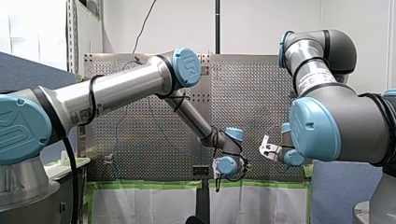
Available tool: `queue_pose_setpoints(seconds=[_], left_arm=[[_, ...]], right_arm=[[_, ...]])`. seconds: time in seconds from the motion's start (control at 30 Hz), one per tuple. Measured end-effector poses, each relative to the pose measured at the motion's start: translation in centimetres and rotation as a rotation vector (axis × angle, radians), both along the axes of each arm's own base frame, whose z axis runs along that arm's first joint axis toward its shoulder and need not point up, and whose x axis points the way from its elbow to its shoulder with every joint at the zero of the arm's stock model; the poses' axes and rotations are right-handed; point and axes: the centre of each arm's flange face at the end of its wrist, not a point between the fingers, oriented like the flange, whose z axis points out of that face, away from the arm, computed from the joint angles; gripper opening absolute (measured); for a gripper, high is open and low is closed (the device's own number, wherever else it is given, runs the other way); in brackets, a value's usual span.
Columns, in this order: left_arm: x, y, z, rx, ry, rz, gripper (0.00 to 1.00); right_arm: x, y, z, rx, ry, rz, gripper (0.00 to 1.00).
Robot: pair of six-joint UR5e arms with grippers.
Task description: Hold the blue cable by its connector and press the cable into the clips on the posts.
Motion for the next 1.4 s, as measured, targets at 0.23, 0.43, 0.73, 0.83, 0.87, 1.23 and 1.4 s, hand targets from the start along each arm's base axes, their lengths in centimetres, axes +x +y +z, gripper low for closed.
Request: queue_pose_setpoints(seconds=[0.23,0.43,0.73,0.83,0.87,1.23,1.4], left_arm=[[0.2,0.4,0.0,0.024,0.000,0.008,1.00],[0.4,0.7,-0.1,0.041,-0.002,0.014,1.00],[1.0,1.2,2.2,0.054,-0.029,0.048,1.00],[0.6,1.4,3.3,0.056,-0.034,0.063,1.00],[0.4,1.5,3.6,0.056,-0.035,0.068,1.00],[-1.0,3.1,7.0,0.064,-0.044,0.116,1.00],[-1.6,3.9,8.5,0.059,-0.050,0.132,1.00]], right_arm=[[0.1,0.0,0.0,0.001,0.001,0.001,0.00],[-0.1,0.2,-0.2,0.015,0.011,-0.018,0.00],[-0.8,2.1,-1.7,0.052,0.055,-0.076,0.00],[-0.9,3.0,-2.2,0.056,0.063,-0.095,0.00],[-0.9,3.3,-2.4,0.056,0.065,-0.100,0.00],[-1.0,6.9,-4.0,0.053,0.084,-0.139,0.00],[-0.9,8.5,-4.6,0.050,0.091,-0.133,0.00]])
